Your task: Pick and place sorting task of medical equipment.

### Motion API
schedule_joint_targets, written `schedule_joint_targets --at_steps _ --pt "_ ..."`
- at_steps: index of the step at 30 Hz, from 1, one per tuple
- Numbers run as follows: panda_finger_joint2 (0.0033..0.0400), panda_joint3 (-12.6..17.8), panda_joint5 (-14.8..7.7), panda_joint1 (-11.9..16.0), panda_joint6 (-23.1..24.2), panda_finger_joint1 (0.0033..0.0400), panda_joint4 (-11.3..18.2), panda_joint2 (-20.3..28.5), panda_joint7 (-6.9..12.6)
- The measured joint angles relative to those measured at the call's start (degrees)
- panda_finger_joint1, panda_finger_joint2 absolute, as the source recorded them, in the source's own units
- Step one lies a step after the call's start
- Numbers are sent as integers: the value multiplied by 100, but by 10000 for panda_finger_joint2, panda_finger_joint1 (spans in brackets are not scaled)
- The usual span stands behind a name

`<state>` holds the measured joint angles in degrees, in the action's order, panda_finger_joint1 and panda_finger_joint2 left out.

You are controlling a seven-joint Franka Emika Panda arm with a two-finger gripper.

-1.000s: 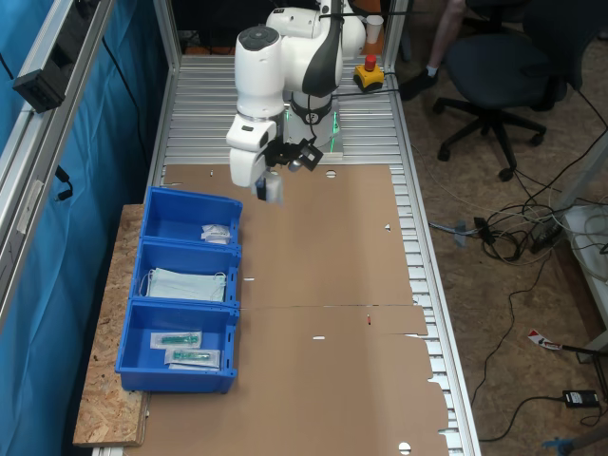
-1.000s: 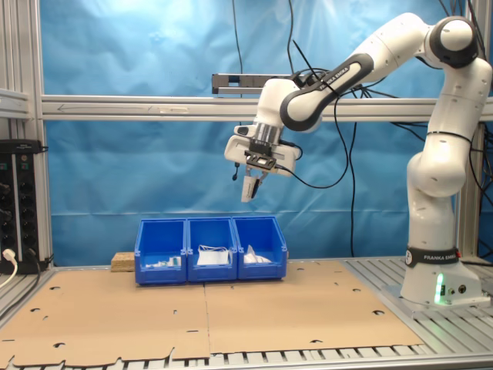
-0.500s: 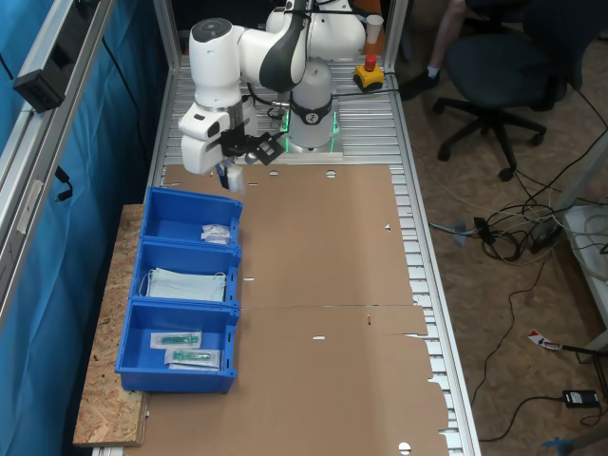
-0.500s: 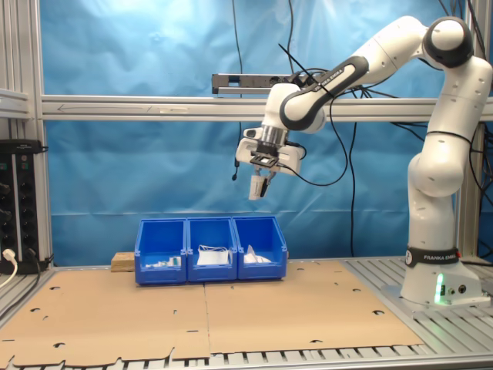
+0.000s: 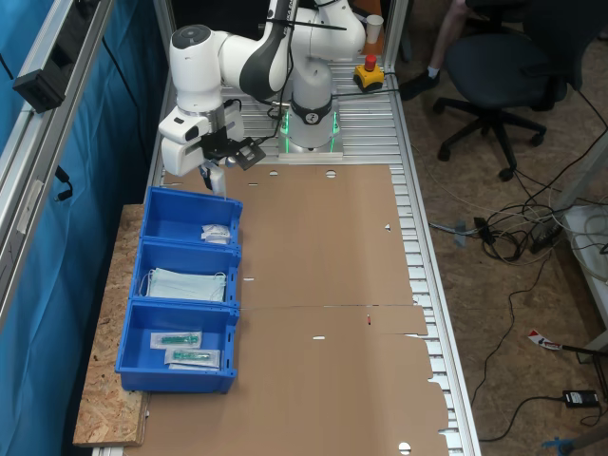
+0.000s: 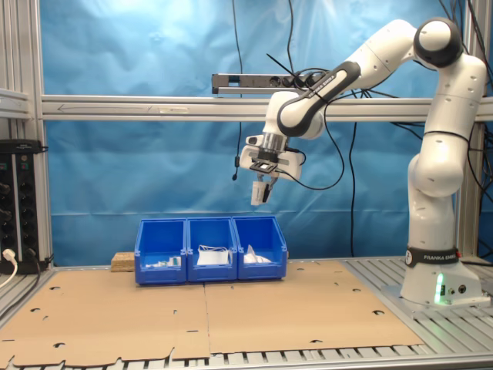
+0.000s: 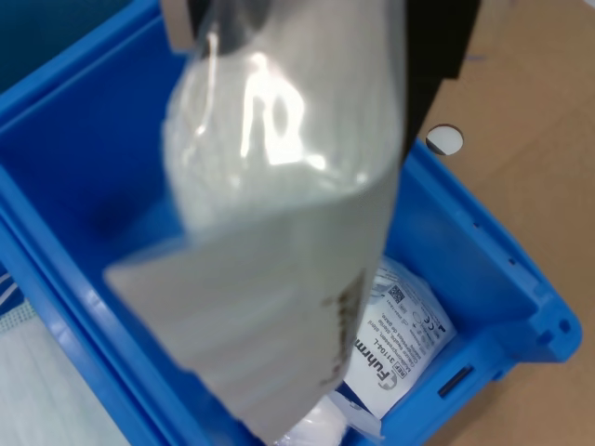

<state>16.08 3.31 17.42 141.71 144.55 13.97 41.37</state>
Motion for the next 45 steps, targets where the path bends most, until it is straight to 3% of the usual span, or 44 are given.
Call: schedule_joint_targets --at_steps 13,41,42,45 --pt "61 120 0 0 219 61 -13 -481 0" --pt "61 224 0 1 336 61 -18 -767 0" --pt "87 227 0 1 337 87 -24 -771 0" --pt "87 234 0 1 341 87 -45 -778 0"
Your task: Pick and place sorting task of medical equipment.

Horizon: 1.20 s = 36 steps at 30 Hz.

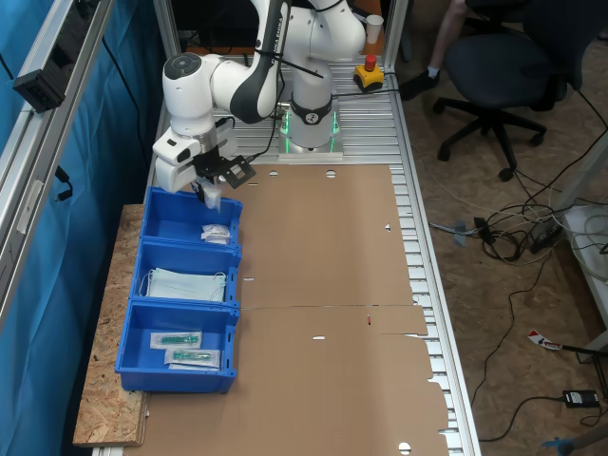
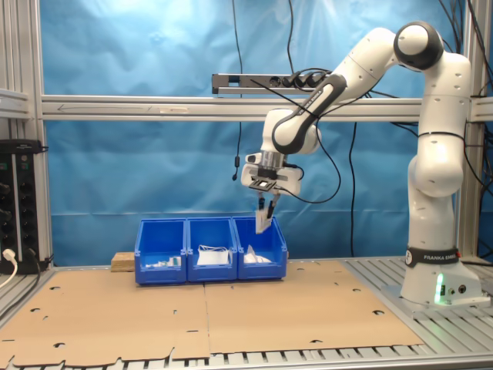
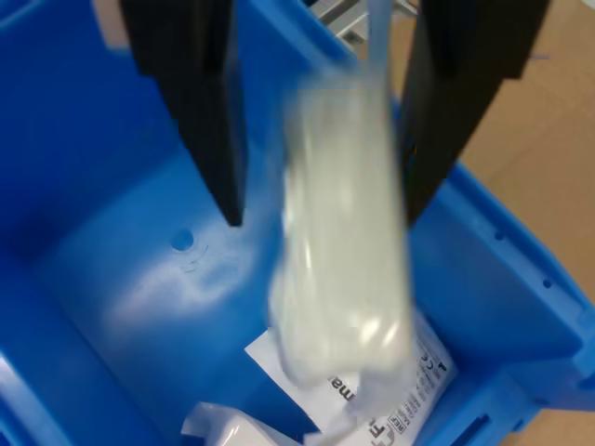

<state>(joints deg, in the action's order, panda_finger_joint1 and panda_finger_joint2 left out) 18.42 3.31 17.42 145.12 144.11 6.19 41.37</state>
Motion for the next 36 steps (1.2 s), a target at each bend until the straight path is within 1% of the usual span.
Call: schedule_joint_targets --at_steps 2,3,11,12,16,17,22,23,30,36 --pt "87 5 0 0 5 87 -9 -1 0" --pt "166 8 0 0 8 166 -13 -1 0" --pt "166 45 0 0 36 166 -25 -2 0" --pt "337 50 0 0 40 337 -27 -2 0" --pt "337 64 0 0 63 337 -35 -2 0" --pt "385 65 0 0 67 385 -36 -2 0" --pt "385 65 0 -2 77 385 -48 -2 0" --pt "397 65 0 -4 77 397 -51 -2 0" --pt "399 40 0 -26 82 399 -75 1 0" --pt "399 -39 0 -30 82 399 -77 25 0"
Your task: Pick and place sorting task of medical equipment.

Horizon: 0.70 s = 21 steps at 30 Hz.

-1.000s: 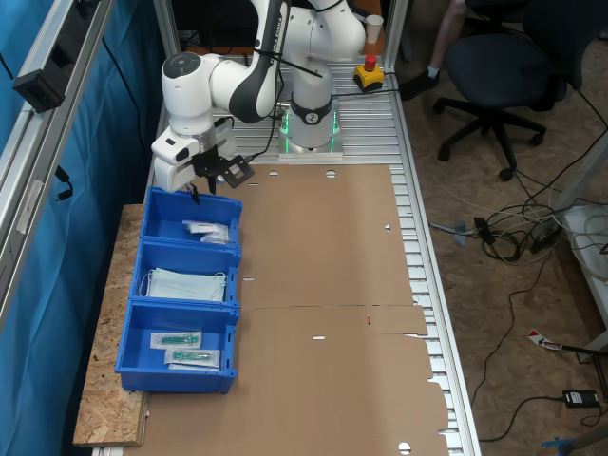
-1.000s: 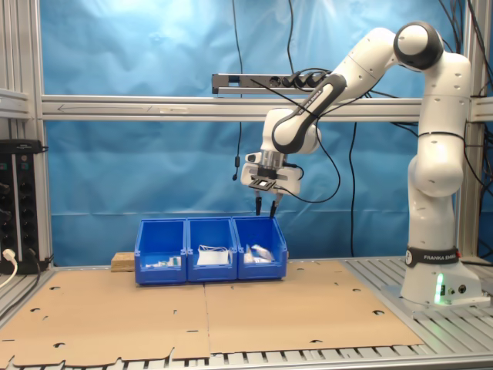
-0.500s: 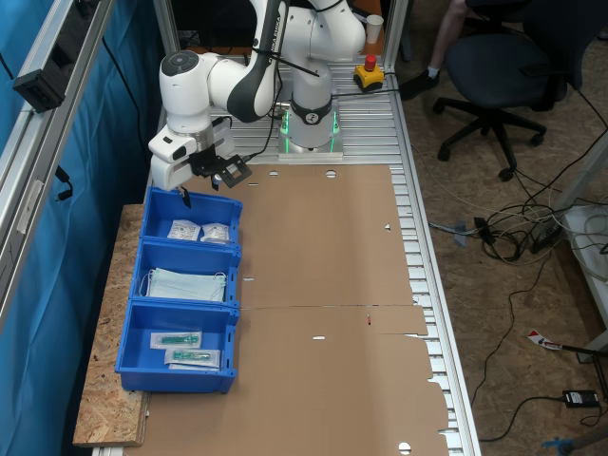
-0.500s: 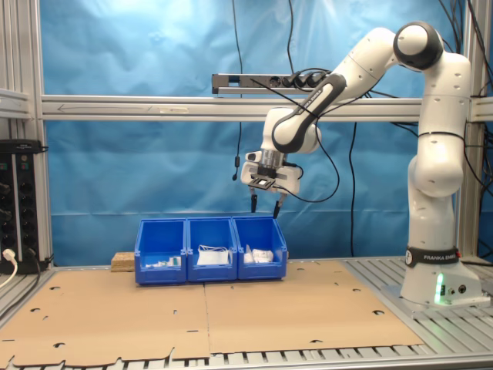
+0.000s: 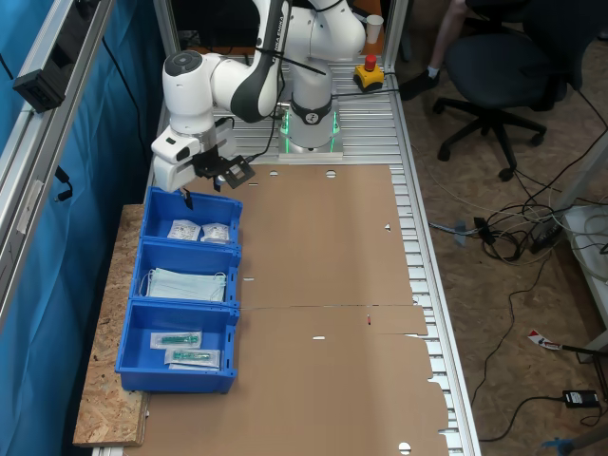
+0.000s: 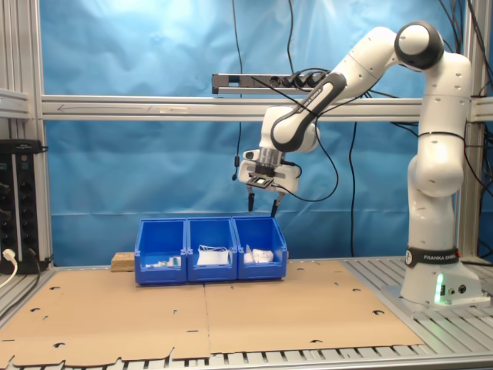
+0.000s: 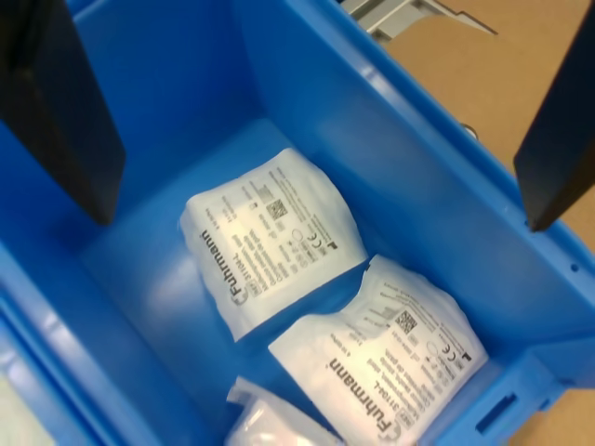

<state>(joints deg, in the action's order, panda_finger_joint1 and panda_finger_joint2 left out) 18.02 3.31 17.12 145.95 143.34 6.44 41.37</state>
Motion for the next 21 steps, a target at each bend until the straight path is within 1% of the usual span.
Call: schedule_joint_targets --at_steps 5,9,10,16,21 --pt "399 -173 0 -6 0 399 0 96 7" --pt "400 -380 0 -9 0 400 0 236 57" --pt "400 -507 0 -11 0 400 0 329 96" --pt "400 -980 0 -31 -40 400 0 681 175" --pt "400 -1400 0 -116 -153 400 -5 1012 233"
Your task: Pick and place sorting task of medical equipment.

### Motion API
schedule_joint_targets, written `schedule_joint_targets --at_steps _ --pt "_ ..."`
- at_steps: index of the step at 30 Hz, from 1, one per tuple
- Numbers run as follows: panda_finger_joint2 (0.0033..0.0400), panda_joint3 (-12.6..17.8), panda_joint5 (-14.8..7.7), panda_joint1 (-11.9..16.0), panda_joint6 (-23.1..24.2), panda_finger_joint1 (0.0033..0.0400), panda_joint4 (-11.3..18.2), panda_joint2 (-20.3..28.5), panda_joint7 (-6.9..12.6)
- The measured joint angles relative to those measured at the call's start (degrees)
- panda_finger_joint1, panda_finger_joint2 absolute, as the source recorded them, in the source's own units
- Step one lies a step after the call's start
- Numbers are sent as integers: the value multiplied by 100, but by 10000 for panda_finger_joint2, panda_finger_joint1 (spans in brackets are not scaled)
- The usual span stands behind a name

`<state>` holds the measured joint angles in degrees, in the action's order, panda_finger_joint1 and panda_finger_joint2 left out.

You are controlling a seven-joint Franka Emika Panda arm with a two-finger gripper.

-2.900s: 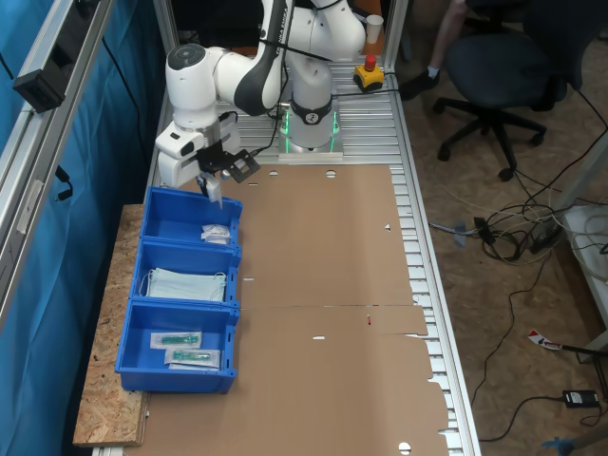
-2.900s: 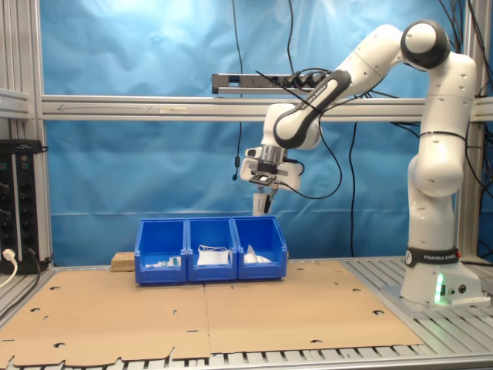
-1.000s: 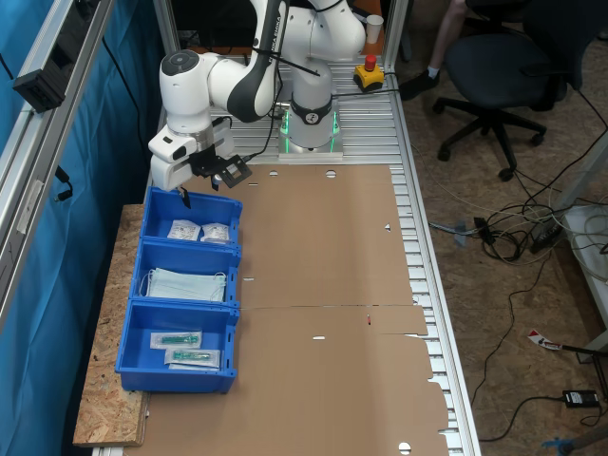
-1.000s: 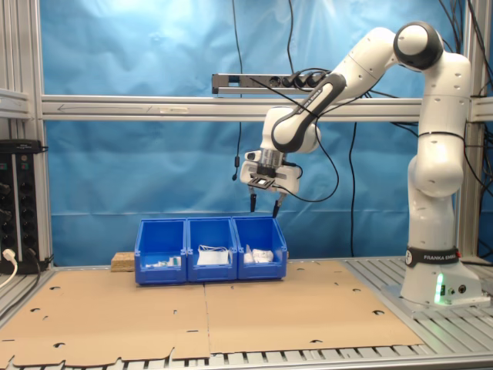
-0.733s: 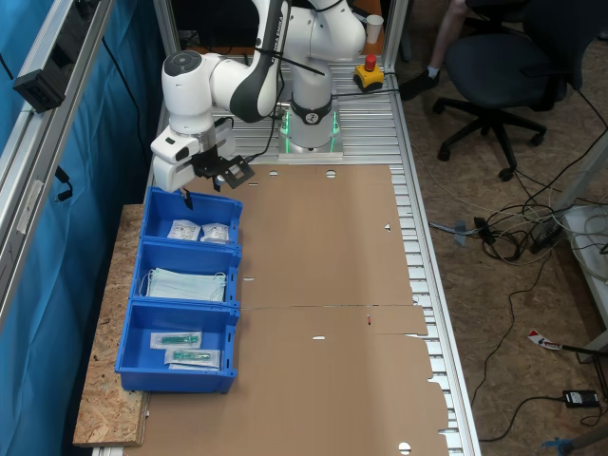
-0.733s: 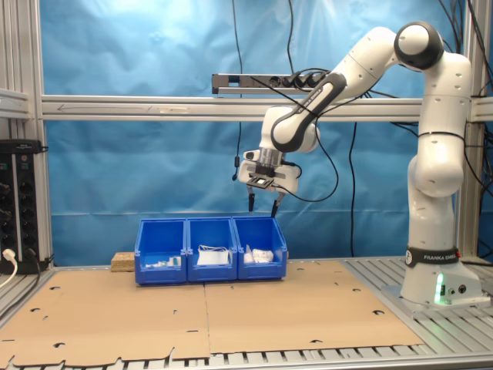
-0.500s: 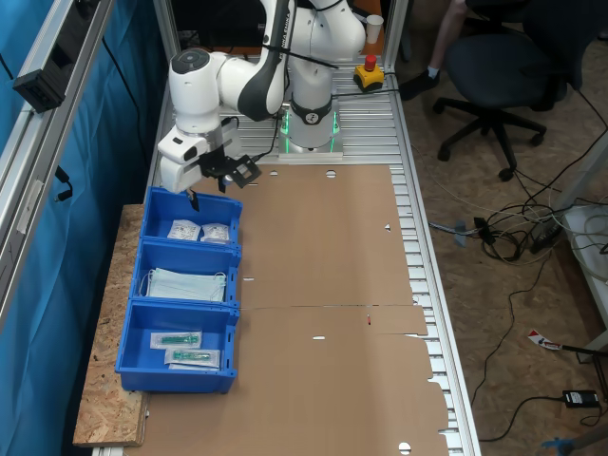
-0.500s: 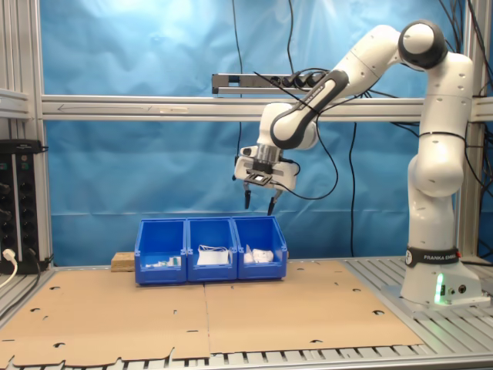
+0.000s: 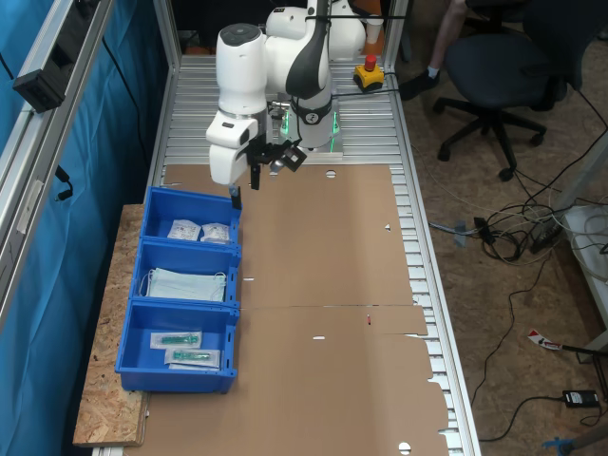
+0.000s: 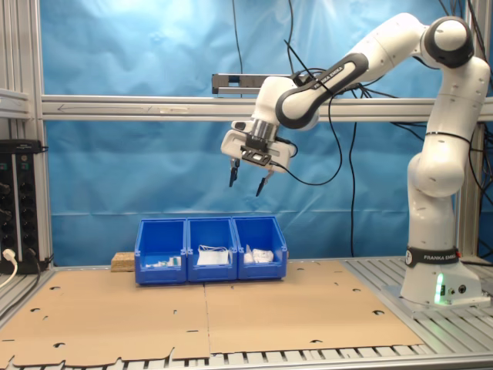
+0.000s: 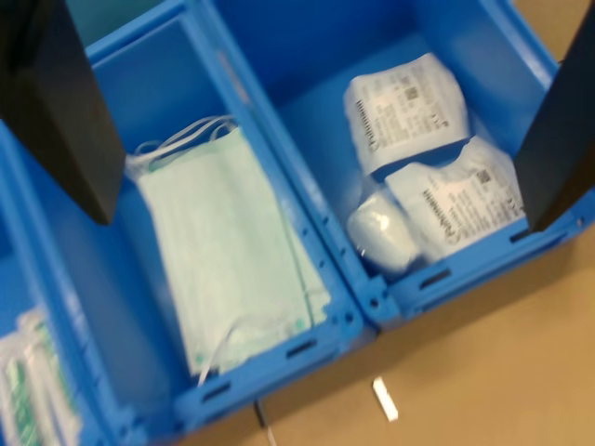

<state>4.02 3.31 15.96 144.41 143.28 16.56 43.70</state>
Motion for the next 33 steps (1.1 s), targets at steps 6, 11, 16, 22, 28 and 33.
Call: schedule_joint_targets --at_steps 6,11,16,22,28,33 --pt "400 -436 0 -170 -244 400 -6 381 52" --pt "400 -759 0 -349 -643 400 -9 727 103" --pt "400 -944 0 -471 -1095 400 -17 995 123" --pt "400 -1091 0 -557 -1679 400 -69 1255 144" --pt "400 -1171 0 -574 -2140 400 -165 1379 174" --pt "400 -1234 0 -579 -2538 400 -270 1440 200"
